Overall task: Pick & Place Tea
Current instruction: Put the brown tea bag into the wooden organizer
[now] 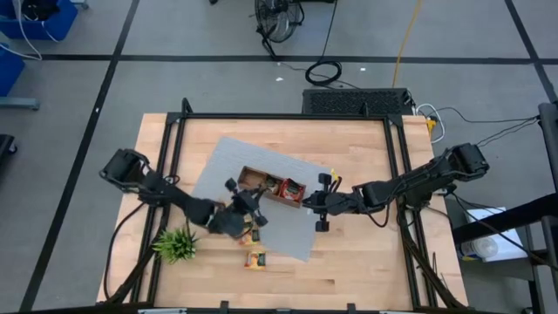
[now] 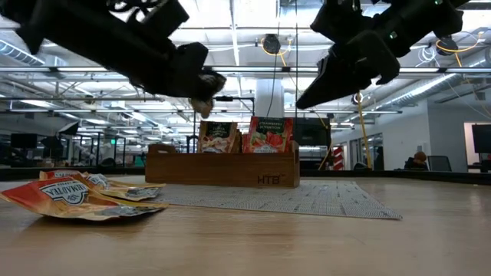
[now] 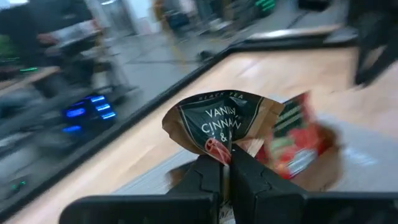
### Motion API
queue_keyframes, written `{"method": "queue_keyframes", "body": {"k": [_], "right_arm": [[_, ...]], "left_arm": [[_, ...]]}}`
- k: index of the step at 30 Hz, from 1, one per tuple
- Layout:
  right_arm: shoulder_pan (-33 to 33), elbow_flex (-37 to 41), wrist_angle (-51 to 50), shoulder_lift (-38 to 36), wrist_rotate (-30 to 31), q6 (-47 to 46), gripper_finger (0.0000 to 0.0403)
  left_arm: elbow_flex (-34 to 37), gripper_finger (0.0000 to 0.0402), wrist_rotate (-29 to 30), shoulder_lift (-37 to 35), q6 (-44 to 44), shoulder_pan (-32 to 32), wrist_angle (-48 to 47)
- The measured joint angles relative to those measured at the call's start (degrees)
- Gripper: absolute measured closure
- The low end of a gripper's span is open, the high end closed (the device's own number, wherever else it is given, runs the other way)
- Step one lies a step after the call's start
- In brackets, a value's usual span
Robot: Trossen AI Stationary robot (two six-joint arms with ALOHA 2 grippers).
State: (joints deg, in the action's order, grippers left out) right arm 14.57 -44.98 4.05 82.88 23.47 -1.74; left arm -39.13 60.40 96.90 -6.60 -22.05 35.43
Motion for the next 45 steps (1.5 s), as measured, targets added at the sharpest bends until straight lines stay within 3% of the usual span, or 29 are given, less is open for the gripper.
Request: {"method": "queue_keyframes", "body": {"k": [3,7,11,19,24,32,45], "right_arm": [[0.0,0.1,-2.6,-0.7,2.6,-0.6,0.0403],[0.0,0.2,-4.1,-2.0,5.3,-1.1,0.0403],[0.0,2.6,-2.1,-4.1,5.2,-1.3,0.0403],[0.1,7.7,3.3,-9.8,5.1,-3.1,0.0403],[0.1,9.8,5.9,-11.5,5.0,-3.2,0.0403],[0.2,10.3,7.1,-11.5,5.0,-3.0,0.0403],[0.2,10.3,7.3,-11.5,5.0,-2.6,0.0403]], "left_arm": [[3.2,0.039,-8.3,0.0,2.7,2.9,10.6],[4.4,0.039,-10.2,0.0,2.2,5.7,11.2],[4.3,0.039,-18.7,0.4,-2.2,8.7,11.3],[3.7,0.039,-18.9,7.1,-7.5,9.8,13.2],[2.7,0.039,-15.3,11.6,-8.6,9.1,16.1],[2.3,0.0389,-13.4,13.0,-8.8,8.8,15.7],[2.2,0.0306,-16.3,12.9,-10.5,8.5,12.6]]}}
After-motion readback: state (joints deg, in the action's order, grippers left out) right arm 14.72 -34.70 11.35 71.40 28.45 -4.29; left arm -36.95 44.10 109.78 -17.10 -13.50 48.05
